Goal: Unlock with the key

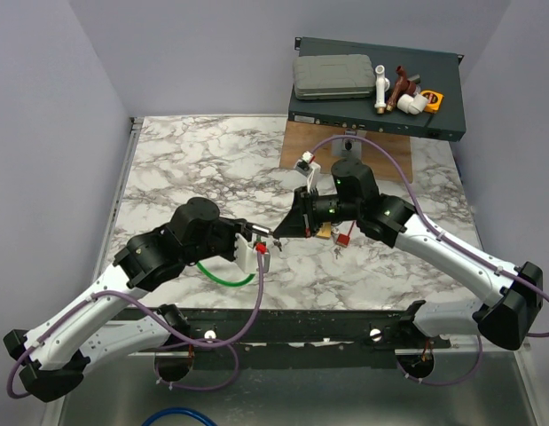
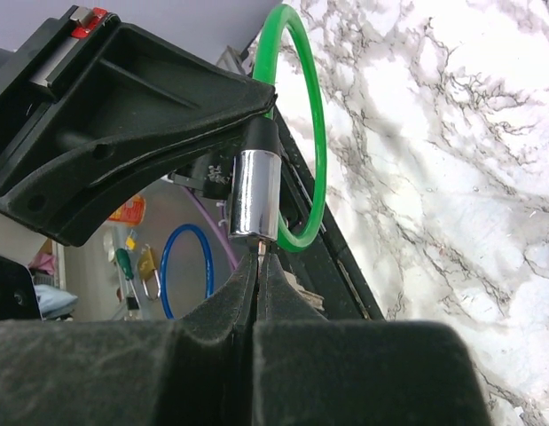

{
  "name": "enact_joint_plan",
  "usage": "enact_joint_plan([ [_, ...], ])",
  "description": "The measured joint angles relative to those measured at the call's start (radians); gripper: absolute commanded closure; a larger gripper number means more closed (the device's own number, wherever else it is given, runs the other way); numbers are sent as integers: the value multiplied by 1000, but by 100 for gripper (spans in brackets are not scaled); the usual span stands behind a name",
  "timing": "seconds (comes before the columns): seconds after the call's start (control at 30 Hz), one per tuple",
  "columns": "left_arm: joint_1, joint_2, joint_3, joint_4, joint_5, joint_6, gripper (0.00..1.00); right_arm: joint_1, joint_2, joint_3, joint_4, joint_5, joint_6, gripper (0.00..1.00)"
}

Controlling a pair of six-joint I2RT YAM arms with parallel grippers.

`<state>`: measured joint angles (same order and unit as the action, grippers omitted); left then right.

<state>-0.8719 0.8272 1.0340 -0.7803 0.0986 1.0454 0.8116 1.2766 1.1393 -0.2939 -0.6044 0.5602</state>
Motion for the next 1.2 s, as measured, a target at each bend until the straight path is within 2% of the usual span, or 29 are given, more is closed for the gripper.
enact_joint_plan([
  [0.07,-1,6,5,-1,-8,-13,100,0,0,0,9,7,3,99],
  [0.1,-1,11,12,-6,-11,-16,100,-1,0,0,10,9,4,95],
  [0.13,-2,17,18,-10,-13,-18,100,-2,0,0,10,11,3,83],
  [0.23,-8,32,33,-11,-13,-20,100,0,0,0,14,19,-8,67],
  [0.3,-15,39,38,-10,-11,-23,100,2,-15,0,13,29,-20,52],
  [0.43,-27,30,34,16,22,-31,100,7,-100,-5,12,97,-57,47],
  [0.53,-29,12,17,31,40,-37,100,7,-198,-17,7,151,-87,47],
  [0.67,-29,9,14,32,47,-37,100,7,-265,-18,-14,210,-115,54],
  [0.8,-29,1,3,38,51,-37,100,7,-256,-26,-53,225,-121,54],
  [0.93,-29,-13,-12,37,53,-37,100,7,-218,-42,-68,188,-122,58],
  [1.03,-29,-21,-16,38,53,-36,100,7,-182,-45,-66,130,-122,64],
  [1.1,-29,-23,-16,39,54,-36,100,7,-162,-45,-64,94,-117,76],
  [1.2,-29,-24,-18,40,55,-36,100,7,-139,-45,-55,50,-108,86],
])
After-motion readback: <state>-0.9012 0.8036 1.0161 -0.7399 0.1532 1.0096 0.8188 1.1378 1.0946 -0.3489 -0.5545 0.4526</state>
